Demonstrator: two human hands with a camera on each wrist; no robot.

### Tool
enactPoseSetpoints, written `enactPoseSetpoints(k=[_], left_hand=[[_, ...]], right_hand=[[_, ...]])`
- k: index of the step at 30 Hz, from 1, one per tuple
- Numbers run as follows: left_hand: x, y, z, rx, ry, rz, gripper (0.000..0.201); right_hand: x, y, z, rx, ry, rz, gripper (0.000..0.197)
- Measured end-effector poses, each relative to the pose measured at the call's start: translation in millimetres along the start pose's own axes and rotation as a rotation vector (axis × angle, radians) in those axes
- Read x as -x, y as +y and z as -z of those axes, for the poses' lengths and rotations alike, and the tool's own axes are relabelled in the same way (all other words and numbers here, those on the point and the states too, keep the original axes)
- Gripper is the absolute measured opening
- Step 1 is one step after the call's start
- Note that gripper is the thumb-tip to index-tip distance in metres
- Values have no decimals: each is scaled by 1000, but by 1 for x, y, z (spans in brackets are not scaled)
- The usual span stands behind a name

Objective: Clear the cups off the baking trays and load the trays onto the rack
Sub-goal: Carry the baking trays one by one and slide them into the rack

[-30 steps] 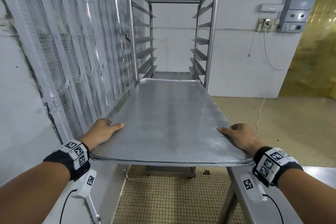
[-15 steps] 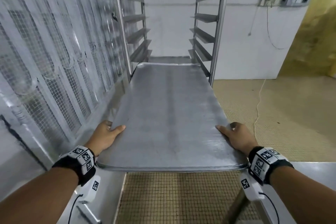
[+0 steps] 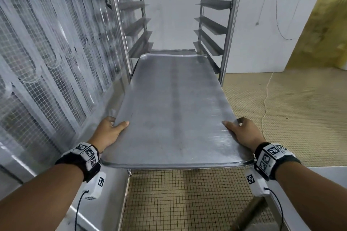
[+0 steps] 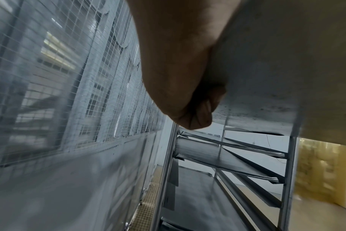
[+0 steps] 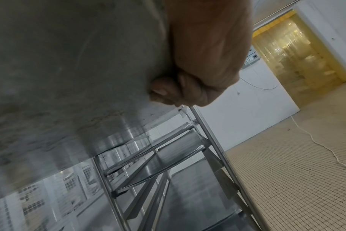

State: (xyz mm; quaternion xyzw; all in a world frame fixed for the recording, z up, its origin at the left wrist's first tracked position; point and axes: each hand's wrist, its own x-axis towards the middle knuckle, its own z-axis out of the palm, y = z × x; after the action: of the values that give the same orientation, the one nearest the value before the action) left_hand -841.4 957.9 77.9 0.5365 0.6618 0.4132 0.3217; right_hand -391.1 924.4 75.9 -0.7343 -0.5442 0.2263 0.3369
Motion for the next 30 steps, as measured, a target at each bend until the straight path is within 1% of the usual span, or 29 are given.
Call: enactPoseSetpoints(k=[4, 6, 7, 10, 14, 17, 22, 24, 28, 30], left_hand=[[-26, -4, -5, -14, -4, 14, 27], [-41, -5, -7, -36, 0, 16, 41], [-49, -6, -8, -44, -2, 19, 45], [-72, -4, -13, -33, -8, 23, 30], [-95, 8, -19, -30, -8, 5, 25], [-107, 15, -23, -19, -11, -4, 23], [-128, 13, -27, -6, -12, 14, 26], [-134, 13, -27, 2, -11, 23, 30], [-141, 10, -27, -10, 1, 41, 49], [-143, 8, -27, -15, 3, 47, 53]], right_hand=[[-20, -3, -4, 9, 2, 9, 52], [-33, -6, -7, 9, 6, 11, 52], [-40, -6, -8, 6, 11, 15, 51], [-62, -8, -12, -3, 16, 27, 55], [-89, -14, -14, -3, 1, 18, 58], [-105, -21, -15, -3, -15, 1, 61], [-126, -24, -16, 17, -20, -13, 64], [-131, -25, -16, 16, -21, -23, 65], [-132, -28, -14, 53, -60, -23, 68], [-127, -33, -8, 96, -88, -11, 77]])
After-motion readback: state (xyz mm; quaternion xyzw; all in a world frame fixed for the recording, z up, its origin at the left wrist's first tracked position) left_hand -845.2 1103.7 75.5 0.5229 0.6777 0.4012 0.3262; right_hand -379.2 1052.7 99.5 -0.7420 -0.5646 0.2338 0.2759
